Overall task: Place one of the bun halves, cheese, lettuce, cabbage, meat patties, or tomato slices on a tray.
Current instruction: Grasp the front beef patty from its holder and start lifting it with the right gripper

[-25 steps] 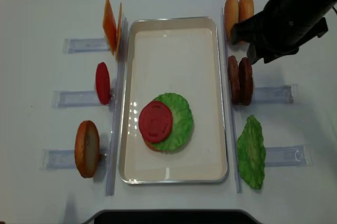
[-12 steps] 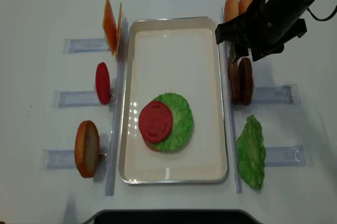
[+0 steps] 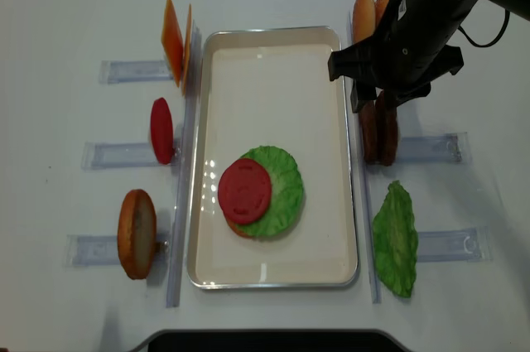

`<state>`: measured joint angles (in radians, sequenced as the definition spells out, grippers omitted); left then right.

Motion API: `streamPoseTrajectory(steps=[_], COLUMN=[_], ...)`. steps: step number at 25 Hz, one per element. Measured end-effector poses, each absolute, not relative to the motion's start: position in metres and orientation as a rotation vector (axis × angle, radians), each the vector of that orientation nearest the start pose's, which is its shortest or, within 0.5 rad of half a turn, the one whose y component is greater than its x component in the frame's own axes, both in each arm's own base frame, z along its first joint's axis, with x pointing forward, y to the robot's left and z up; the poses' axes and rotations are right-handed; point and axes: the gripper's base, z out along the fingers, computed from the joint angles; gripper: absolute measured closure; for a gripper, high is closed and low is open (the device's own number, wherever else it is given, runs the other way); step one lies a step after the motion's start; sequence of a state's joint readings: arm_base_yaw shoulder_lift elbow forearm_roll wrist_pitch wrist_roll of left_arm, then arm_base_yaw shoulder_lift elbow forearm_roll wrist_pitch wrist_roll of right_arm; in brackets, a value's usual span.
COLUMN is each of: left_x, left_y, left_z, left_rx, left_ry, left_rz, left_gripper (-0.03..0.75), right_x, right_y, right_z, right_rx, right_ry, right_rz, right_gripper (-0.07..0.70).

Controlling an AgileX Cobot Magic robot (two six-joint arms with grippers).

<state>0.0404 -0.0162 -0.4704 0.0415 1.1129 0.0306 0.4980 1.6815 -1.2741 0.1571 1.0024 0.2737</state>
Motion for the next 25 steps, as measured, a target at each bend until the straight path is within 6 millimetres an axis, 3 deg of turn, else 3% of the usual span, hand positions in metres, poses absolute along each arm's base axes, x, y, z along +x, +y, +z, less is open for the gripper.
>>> streamPoseTrajectory(steps=[25], left_x=[-0.006], left_y=[0.003], left_z=[0.265], left_rx=[-0.013], left_ry=[2.110], left_rz=[0.093], left_gripper=[0.716], right_x=[0.302], right_y=[0.177], right_z=[0.224], right_rx=[-0.237], right_ry=[2.997], right_rz=[0.287], right_gripper=[0.261])
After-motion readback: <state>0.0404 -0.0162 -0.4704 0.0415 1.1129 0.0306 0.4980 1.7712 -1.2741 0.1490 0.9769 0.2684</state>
